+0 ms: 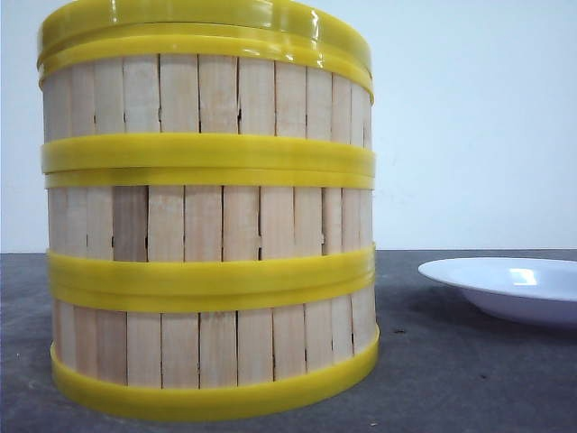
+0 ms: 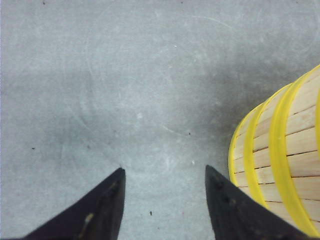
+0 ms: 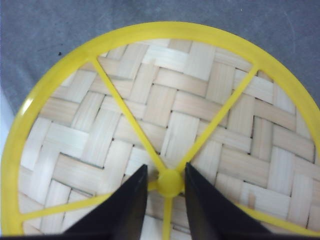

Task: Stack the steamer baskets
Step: 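Lower the lid onto the top of the basket stack with the right gripper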

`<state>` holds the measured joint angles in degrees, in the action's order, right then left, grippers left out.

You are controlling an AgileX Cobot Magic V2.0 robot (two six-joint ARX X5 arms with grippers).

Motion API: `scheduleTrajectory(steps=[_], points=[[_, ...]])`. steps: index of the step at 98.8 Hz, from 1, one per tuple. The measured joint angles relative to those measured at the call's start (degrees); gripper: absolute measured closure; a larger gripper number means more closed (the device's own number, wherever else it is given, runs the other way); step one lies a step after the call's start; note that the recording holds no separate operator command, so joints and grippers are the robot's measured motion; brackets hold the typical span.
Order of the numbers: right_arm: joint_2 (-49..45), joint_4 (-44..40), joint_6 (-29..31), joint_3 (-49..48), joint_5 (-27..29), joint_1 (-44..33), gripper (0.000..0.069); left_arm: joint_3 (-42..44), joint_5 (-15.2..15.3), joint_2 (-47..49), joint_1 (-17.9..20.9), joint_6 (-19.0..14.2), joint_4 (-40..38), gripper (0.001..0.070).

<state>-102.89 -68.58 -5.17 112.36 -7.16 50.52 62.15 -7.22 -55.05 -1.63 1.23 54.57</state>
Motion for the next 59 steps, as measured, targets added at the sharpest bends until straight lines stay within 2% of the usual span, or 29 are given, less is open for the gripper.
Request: scheduleTrajectory(steps=[59], points=[[0.0, -1.0, 0.0, 0.2, 1.1, 0.1, 0.0557, 0.0, 0.0, 0.0, 0.0, 0.0, -0.2, 0.0410]])
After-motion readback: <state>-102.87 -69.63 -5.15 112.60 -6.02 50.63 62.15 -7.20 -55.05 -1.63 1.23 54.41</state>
